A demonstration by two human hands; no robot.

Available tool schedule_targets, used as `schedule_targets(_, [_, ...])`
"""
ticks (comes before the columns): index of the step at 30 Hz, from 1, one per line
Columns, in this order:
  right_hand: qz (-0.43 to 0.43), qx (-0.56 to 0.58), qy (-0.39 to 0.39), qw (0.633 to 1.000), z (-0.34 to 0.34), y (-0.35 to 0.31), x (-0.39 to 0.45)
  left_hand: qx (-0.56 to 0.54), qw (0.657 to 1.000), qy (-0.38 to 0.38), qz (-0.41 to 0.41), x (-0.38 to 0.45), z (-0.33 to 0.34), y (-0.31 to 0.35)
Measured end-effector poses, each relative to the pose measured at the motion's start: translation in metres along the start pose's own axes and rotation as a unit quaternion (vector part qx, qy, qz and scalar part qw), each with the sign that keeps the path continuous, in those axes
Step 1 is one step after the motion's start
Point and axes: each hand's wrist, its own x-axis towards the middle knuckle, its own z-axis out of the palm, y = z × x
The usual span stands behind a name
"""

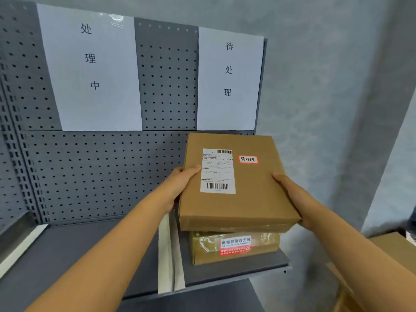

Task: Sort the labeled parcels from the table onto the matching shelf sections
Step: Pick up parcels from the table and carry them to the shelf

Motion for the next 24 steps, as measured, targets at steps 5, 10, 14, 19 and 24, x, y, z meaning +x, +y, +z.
schedule_targets(5, [-0.003,-0.020,-0.043,0.999,-0.007,0.002,0.028,-0.018,0.999,0.038,-0.007,0.005,0.010,-0.011])
schedule_targets(10, [-0.012,-0.038,-0.063,0.997,-0.001,0.003,0.045,-0.022,0.998,0.061,0.002,0.012,0.003,-0.010])
schedule_targets(14, [-0.005,-0.052,-0.069,0.996,0.001,0.000,0.052,-0.009,0.998,0.056,-0.012,0.019,0.005,-0.011])
schedule_targets(19, [0.047,-0.070,-0.069,0.994,-0.006,0.000,0.060,0.000,0.998,0.034,-0.043,0.025,0.015,-0.026])
schedule_targets(24, [0.096,-0.074,-0.065,0.991,-0.008,0.005,0.073,-0.017,0.997,0.030,-0.073,0.032,0.021,-0.033])
